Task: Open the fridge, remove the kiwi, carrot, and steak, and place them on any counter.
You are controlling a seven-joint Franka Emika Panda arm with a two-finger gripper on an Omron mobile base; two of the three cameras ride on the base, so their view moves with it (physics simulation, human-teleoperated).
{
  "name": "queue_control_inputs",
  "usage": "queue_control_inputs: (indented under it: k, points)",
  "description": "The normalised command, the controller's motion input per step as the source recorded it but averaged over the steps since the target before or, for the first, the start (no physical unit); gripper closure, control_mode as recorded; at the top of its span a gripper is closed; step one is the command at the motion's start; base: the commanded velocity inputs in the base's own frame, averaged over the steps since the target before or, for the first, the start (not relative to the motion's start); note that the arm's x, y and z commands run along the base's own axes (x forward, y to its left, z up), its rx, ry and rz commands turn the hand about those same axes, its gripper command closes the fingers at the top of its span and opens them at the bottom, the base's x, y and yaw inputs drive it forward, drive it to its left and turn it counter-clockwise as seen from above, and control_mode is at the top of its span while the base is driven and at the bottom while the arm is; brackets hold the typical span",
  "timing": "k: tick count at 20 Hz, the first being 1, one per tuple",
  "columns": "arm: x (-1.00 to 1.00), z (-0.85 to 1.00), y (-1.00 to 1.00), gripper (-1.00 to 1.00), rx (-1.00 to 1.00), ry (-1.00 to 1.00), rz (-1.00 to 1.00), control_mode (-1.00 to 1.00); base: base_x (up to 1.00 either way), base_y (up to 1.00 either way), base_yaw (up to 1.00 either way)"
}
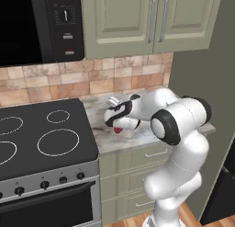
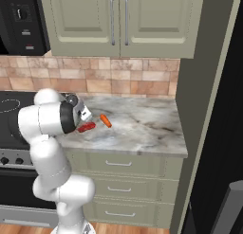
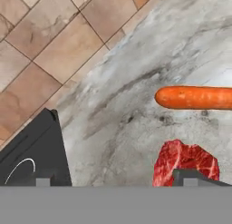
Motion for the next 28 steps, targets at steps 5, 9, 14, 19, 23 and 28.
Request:
queue_control_inputs:
  k: [5, 9, 14, 19, 23, 28]
  points:
    - [-0.88, 0.73, -0.63, -1.00, 0.00, -0.24, -0.04, -1.00, 0.00, 0.00, 0.00]
    - [-0.89, 0.70, -0.63, -1.00, 0.00, -0.10, -0.05, -1.00, 0.00, 0.00, 0.00]
    - [-0.75, 0.77, -0.44, -1.00, -0.10, -0.05, -0.09, -1.00, 0.00, 0.00, 0.00]
    - [-0.39, 1.00, -0.45, -1.00, -0.06, 0.04, -0.07, -1.00, 0.00, 0.00, 0.00]
    - [-0.58, 0.96, -0.50, -1.00, -0.09, 0.22, -0.03, -1.00, 0.00, 0.00, 0.00]
    - [-0.66, 0.75, -0.36, -1.00, -0.16, 0.38, -0.02, -1.00, 0.00, 0.00, 0.00]
